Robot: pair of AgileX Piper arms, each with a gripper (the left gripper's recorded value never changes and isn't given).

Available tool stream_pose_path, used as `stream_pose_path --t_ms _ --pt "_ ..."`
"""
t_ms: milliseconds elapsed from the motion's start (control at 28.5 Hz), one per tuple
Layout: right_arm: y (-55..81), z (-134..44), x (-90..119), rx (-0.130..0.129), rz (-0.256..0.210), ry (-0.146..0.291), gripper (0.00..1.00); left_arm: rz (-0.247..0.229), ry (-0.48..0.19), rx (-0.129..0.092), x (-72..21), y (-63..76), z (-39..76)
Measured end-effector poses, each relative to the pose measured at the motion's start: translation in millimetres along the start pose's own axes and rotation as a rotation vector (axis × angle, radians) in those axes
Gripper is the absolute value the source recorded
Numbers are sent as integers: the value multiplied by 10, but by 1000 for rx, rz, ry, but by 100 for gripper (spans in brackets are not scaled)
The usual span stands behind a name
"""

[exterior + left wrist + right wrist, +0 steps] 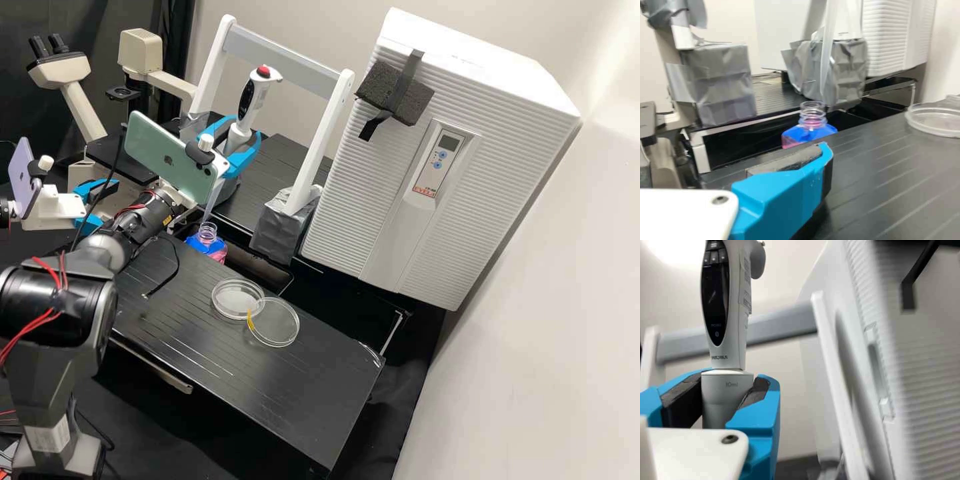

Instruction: Use the pipette

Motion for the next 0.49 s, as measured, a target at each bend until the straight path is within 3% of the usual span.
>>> stream_pose_path --t_ms 35,175,280,491 --pt "91 -42 -36 11 21 16 0 -4 -13 -8 -9 -10 34" --pt "255 -79 -127 28 41 39 0 -7 -45 0 -13 -11 105" --pt "446 -76 -237 16 60 66 0 -16 -82 11 -15 -26 168" --pt "770 -39 -408 -30 123 88 0 -33 -147 24 -23 -55 280"
